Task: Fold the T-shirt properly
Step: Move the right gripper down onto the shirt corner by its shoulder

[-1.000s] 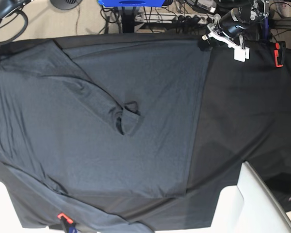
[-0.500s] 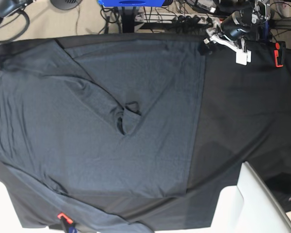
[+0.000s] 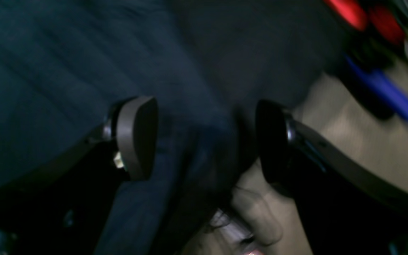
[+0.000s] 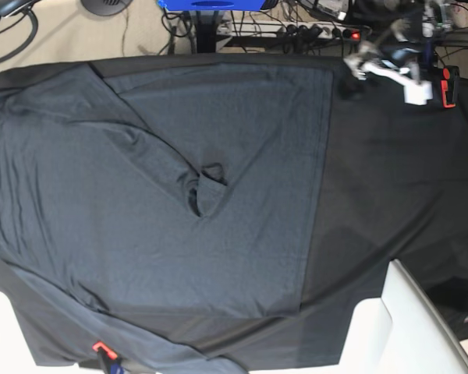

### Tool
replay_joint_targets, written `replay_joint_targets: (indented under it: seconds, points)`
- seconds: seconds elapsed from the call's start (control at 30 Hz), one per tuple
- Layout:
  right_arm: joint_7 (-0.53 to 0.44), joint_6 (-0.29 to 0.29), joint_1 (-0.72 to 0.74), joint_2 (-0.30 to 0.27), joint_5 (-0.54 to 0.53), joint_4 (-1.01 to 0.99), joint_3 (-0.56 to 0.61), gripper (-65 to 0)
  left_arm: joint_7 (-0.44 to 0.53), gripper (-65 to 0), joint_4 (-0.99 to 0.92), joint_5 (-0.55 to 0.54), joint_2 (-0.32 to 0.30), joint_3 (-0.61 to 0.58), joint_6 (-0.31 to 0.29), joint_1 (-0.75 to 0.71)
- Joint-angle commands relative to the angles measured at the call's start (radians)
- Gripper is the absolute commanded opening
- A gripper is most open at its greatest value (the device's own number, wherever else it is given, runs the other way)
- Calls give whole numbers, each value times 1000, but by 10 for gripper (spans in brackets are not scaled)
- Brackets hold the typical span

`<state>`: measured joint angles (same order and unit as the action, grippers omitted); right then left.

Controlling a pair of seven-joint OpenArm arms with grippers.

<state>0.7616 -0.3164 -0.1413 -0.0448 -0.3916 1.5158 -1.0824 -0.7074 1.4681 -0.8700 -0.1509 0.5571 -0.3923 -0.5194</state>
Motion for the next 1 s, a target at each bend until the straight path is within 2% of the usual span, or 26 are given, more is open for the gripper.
replay_joint_targets:
  seconds: [0.0,0.07,0.2,0.27,0.4,0.5,0.67,0.8,0.97]
  points:
    - [-12,-43,-19,-16,-22,42,63,-239,10,-84,35,-25,-8,13,-15,-11]
    - [-12,-94,-65,-36,-19,95,209,-239,9,-86,59,-25,-8,31,-17,-12]
    - [-18,-92,-152,-119,76,164,548,-239,7,-86,87,-25,-8,44,-17,-23]
    - [-14,-92,-165,-131,174,180,640,-239,7,-87,87,-25,-8,45,-17,-25]
    - [-18,-100,-169,-129,412,174,753,-237,7,-87,79,-25,-8,45,-18,-25]
    - [-23,-103,-171,-129,532,174,838,-236,7,-87,79,-25,-8,45,-18,-25]
    - [-77,-103,-202,-132,632,185,953,-236,7,-87,79,-25,-8,45,-18,-20]
    - [-96,-102,-220,-132,638,185,1002,-236,7,-87,78,-25,-8,45,-18,-21]
    - [-96,-102,-218,-132,638,185,1006,-236,7,-87,72,-25,-8,45,-18,-18]
